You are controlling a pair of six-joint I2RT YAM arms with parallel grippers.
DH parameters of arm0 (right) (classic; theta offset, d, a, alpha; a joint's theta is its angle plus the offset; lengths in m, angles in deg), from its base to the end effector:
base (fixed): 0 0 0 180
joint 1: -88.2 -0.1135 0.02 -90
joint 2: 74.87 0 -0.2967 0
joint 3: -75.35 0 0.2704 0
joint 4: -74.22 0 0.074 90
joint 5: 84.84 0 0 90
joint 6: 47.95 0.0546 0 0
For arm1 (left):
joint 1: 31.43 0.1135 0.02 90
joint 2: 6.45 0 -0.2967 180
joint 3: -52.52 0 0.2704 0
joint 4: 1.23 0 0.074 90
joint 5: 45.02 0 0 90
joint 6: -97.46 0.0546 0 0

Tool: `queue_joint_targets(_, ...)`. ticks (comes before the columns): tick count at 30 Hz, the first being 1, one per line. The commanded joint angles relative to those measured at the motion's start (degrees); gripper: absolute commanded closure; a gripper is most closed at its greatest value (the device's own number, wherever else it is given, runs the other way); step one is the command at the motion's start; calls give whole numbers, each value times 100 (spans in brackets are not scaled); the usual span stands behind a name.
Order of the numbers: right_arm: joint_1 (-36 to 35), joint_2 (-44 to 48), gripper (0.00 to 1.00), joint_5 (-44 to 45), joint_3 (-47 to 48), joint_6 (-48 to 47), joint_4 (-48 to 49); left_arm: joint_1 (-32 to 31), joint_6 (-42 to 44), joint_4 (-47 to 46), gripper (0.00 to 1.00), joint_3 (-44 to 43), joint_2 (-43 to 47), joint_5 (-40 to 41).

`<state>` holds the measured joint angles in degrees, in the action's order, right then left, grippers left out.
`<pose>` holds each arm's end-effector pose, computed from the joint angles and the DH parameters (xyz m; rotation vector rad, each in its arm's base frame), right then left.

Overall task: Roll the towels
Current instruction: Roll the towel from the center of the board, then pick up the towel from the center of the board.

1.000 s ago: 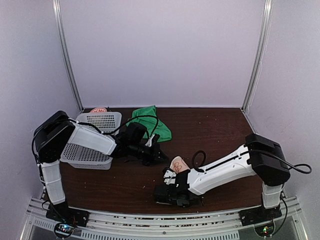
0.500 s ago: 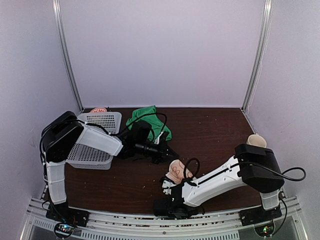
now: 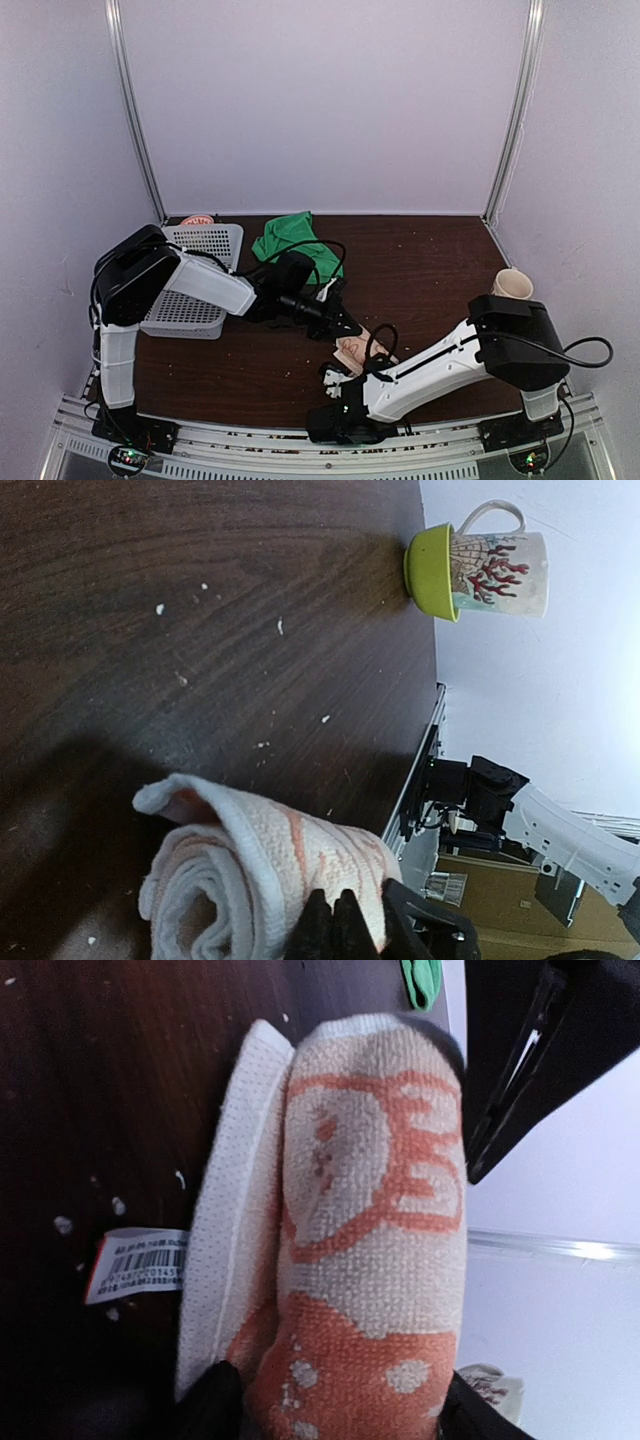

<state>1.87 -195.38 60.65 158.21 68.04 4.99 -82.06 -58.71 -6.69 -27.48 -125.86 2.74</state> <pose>0.0676 0.3506 0.1035 -1.3180 1.9083 -0.9623 0.2695 -0.3863 0.1364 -0.1727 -2.5681 1.6532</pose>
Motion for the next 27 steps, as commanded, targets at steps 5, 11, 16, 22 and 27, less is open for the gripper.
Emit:
queue_joint_targets(5, -68, 1076, 23, -986, -293, -564, 694, -14, 159, 63, 100, 0, -240, 49)
queue_joint_targets(11, -36, 2078, 14, -1800, -588, -901, 1074, -15, 192, 88, 100, 20, -231, 159)
queue_joint_targets(16, 240, 2953, 12, -2820, -831, -810, 1390, -8, 241, 134, 100, 49, -241, 239)
queue_joint_targets(22, 1424, 4132, 14, -4242, -1470, -16, 2291, -17, 373, 292, 100, 164, -159, 387)
queue_joint_targets(27, 2171, 4297, 23, -5130, -1802, 479, 2877, -30, 599, 563, 100, 213, -37, 505)
